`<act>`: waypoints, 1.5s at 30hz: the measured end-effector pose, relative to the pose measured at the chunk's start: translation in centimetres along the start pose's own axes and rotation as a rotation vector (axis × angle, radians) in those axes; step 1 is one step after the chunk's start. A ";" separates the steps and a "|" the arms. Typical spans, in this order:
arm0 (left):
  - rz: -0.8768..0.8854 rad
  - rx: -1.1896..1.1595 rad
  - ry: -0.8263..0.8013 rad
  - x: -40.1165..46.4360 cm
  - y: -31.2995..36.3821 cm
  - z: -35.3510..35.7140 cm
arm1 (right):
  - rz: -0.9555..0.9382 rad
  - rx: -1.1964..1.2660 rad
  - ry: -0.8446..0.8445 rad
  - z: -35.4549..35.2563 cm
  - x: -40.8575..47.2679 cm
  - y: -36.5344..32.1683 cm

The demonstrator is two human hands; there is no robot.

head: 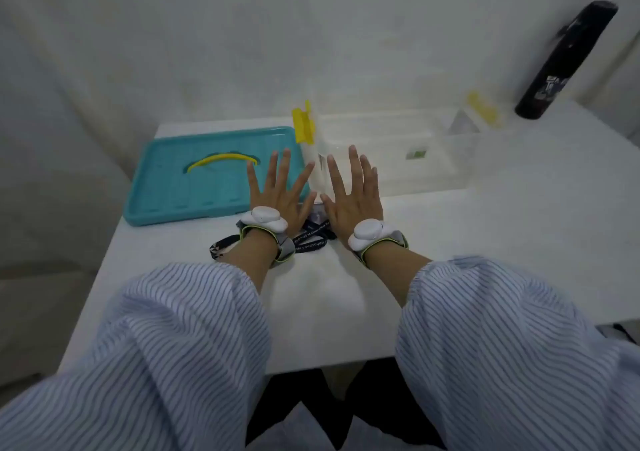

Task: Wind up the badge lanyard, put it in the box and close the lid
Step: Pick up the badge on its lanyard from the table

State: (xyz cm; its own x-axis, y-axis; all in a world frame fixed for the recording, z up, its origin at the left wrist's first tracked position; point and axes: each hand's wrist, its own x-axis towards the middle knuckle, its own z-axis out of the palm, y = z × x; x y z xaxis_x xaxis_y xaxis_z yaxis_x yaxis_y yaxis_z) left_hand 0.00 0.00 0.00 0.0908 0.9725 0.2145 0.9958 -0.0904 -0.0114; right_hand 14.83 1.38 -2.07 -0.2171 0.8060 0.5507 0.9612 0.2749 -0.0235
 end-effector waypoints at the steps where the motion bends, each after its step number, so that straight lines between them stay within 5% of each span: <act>1: -0.010 0.013 -0.034 -0.2 0.1 0.1 | 0.016 0.046 -0.034 0.1 -0.1 -0.1; 5: 0.011 0.049 -0.046 -0.8 0.3 1.9 | 0.000 0.054 -0.044 0.9 -1.1 0.2; 13: 0.054 0.072 -0.113 -1.4 0.9 2.9 | 0.089 0.049 -0.458 1.8 -2.2 0.6; 28: 0.043 0.082 -0.172 -0.9 0.9 4.0 | 0.099 0.194 -0.620 2.6 -1.4 0.7; 36: 0.007 -0.006 -0.185 0.2 1.2 3.0 | 0.067 0.209 -0.553 2.2 -0.9 0.5; 45: -0.144 -0.217 -0.017 0.3 0.2 2.0 | 0.050 0.275 -0.580 0.3 0.5 -0.9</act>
State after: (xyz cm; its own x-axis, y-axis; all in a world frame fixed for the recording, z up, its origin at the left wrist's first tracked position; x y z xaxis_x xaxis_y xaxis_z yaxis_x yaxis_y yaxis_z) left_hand 0.22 0.67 -1.88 -0.0498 0.9820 0.1820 0.9736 0.0071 0.2283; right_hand 13.84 1.72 -1.98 -0.3037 0.9527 0.0045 0.9105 0.2917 -0.2930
